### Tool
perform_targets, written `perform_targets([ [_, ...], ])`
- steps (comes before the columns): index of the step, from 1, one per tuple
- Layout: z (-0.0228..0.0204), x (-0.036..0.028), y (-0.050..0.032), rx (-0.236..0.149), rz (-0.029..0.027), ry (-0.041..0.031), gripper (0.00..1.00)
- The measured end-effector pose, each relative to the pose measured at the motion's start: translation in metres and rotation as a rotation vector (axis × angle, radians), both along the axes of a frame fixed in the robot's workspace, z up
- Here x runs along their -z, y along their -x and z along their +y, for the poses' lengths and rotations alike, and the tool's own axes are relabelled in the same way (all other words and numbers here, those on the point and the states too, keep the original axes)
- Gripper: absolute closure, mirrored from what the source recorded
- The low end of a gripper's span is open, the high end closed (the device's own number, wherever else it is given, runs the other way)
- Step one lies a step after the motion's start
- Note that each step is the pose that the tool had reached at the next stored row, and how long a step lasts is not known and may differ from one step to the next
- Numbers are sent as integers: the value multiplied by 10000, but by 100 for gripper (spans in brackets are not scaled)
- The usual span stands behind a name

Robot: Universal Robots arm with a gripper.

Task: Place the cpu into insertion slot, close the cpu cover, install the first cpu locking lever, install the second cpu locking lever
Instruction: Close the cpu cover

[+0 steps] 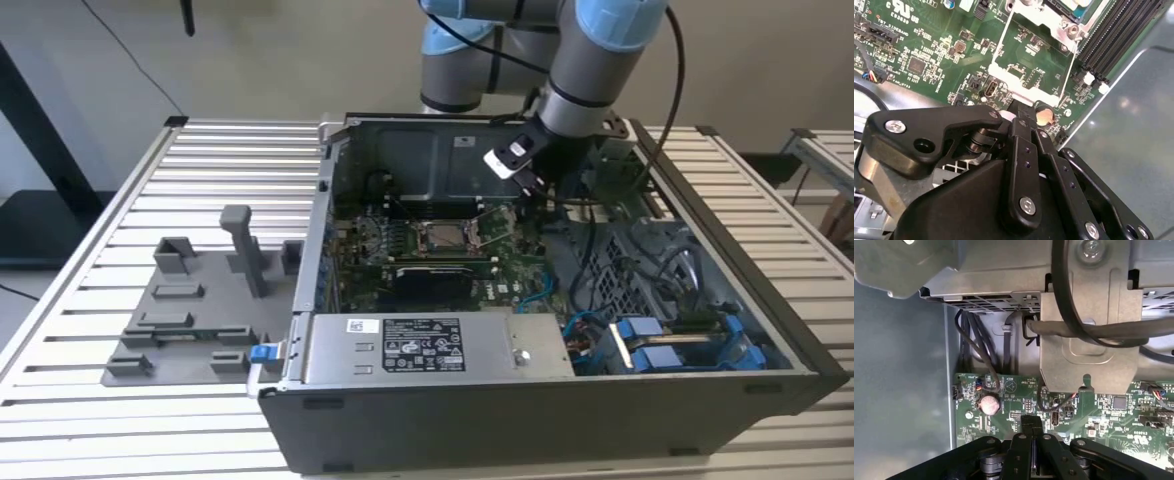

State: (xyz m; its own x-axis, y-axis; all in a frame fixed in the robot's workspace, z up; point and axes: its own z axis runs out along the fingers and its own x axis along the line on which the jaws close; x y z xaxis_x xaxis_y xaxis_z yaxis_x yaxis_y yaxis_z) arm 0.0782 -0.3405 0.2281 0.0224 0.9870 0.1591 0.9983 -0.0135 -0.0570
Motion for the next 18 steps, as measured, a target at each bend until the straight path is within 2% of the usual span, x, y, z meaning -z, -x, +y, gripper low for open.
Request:
perform_targets([
  [3,-1,-30,9,-1,55,0,89],
  [7,-1,-58,37,0,97,-2,89],
  [13,-2,-103,114,-1,111,1,89],
  [18,-2,-174,206,-1,111,0,89],
])
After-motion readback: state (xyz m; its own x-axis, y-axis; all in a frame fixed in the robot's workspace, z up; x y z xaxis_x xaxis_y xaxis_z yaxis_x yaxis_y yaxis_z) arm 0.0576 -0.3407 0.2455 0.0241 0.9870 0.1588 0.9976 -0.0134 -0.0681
